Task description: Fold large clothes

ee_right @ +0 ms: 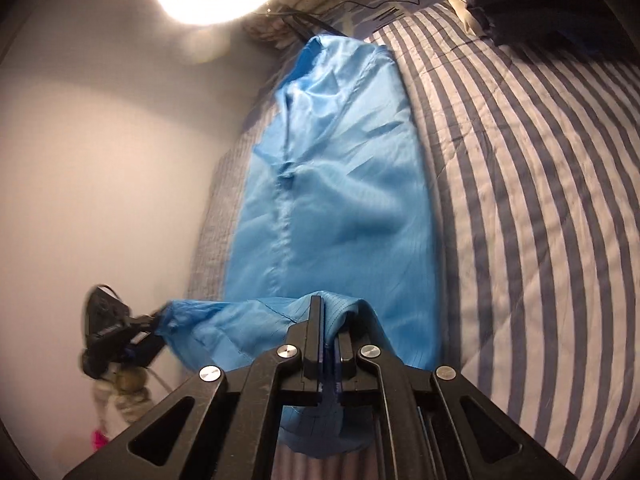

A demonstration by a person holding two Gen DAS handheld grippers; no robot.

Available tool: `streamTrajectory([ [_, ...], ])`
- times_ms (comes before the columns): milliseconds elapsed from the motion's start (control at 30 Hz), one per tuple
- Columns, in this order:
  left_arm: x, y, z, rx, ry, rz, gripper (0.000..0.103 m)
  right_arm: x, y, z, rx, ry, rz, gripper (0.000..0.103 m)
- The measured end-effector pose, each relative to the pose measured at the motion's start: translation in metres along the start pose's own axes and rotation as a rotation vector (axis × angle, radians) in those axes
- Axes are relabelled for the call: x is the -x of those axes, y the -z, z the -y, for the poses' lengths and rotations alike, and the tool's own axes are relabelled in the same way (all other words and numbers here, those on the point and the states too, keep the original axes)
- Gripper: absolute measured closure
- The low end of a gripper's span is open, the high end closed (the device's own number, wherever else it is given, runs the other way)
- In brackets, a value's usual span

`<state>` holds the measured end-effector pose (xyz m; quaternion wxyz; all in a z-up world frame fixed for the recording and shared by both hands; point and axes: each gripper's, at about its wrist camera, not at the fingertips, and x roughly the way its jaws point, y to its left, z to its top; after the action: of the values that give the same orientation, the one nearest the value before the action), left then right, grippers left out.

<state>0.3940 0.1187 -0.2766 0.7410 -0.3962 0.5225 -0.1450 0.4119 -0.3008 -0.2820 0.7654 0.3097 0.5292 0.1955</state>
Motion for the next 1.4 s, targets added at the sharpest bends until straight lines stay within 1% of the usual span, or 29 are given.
streamTrajectory([
  [100, -0.017, -0.007, -0.004, 0.003, -0.016, -0.01, 0.101, -0.015, -0.007, 0.008, -0.016, 0.018, -0.016, 0.102],
  [200, -0.028, -0.012, -0.011, 0.014, -0.034, -0.018, 0.101, -0.022, -0.006, 0.015, -0.007, 0.058, -0.032, 0.102],
  [300, -0.035, -0.015, -0.014, 0.013, -0.051, -0.021, 0.101, -0.028, -0.008, 0.023, -0.024, 0.066, -0.038, 0.101],
  [333, -0.036, -0.015, -0.013, 0.003, -0.07, -0.019, 0.101, -0.028, -0.008, 0.024, -0.03, 0.061, -0.04, 0.099],
  [367, -0.036, -0.015, -0.012, -0.006, -0.073, -0.02, 0.101, -0.028, -0.008, 0.025, -0.034, 0.047, -0.043, 0.095],
  [400, -0.034, -0.015, -0.01, -0.017, -0.077, -0.024, 0.101, -0.027, -0.009, 0.025, -0.034, 0.032, -0.045, 0.082],
  [433, -0.033, -0.015, -0.007, -0.031, -0.082, -0.032, 0.099, -0.023, -0.009, 0.024, -0.03, 0.025, -0.042, 0.069],
  [467, -0.029, -0.016, -0.001, -0.057, -0.086, -0.04, 0.093, -0.017, -0.01, 0.022, -0.021, 0.019, -0.03, 0.066],
  [500, -0.026, -0.017, 0.003, -0.075, -0.083, -0.034, 0.089, -0.009, -0.01, 0.019, -0.005, 0.01, -0.016, 0.064],
  [567, -0.011, -0.018, 0.014, -0.128, -0.087, 0.01, 0.072, 0.004, -0.011, 0.014, 0.024, -0.003, -0.002, 0.059],
  [600, -0.005, -0.018, 0.018, -0.144, -0.091, 0.023, 0.067, 0.013, -0.01, 0.01, 0.048, -0.008, 0.007, 0.058],
  [633, 0.002, -0.017, 0.022, -0.164, -0.09, 0.039, 0.062, 0.019, -0.008, 0.007, 0.071, -0.013, 0.01, 0.058],
  [733, 0.023, -0.009, 0.032, -0.237, -0.097, 0.051, 0.061, 0.04, 0.003, -0.002, 0.157, -0.041, 0.0, 0.058],
  [800, 0.031, 0.002, 0.036, -0.292, -0.093, 0.029, 0.061, 0.045, 0.013, -0.008, 0.215, -0.074, -0.029, 0.058],
  [833, 0.033, 0.008, 0.037, -0.307, -0.083, 0.013, 0.061, 0.046, 0.021, -0.013, 0.26, -0.085, -0.061, 0.058],
  [867, 0.032, 0.017, 0.038, -0.323, -0.064, -0.022, 0.061, 0.044, 0.026, -0.016, 0.287, -0.086, -0.08, 0.059],
  [933, 0.027, 0.03, 0.039, -0.346, -0.055, -0.075, 0.061, 0.035, 0.042, -0.024, 0.369, -0.076, -0.143, 0.065],
  [1033, 0.012, 0.051, 0.043, -0.414, -0.076, -0.166, 0.061, 0.017, 0.056, -0.03, 0.425, -0.044, -0.206, 0.067],
  [1100, 0.0, 0.058, 0.042, -0.457, -0.118, -0.201, 0.061, 0.001, 0.059, -0.034, 0.46, -0.005, -0.234, 0.067],
  [1167, -0.011, 0.057, 0.038, -0.458, -0.162, -0.203, 0.061, -0.008, 0.057, -0.038, 0.482, 0.025, -0.242, 0.067],
  [1233, -0.019, 0.051, 0.035, -0.453, -0.192, -0.194, 0.061, -0.018, 0.049, -0.043, 0.49, 0.066, -0.226, 0.067],
  [1267, -0.023, 0.044, 0.035, -0.448, -0.211, -0.174, 0.061, -0.023, 0.044, -0.046, 0.484, 0.077, -0.211, 0.067],
  [1333, -0.027, 0.034, 0.036, -0.431, -0.221, -0.136, 0.061, -0.026, 0.035, -0.048, 0.467, 0.085, -0.178, 0.067],
  [1400, -0.029, 0.021, 0.039, -0.403, -0.212, -0.09, 0.061, -0.028, 0.022, -0.054, 0.444, 0.084, -0.13, 0.067],
])
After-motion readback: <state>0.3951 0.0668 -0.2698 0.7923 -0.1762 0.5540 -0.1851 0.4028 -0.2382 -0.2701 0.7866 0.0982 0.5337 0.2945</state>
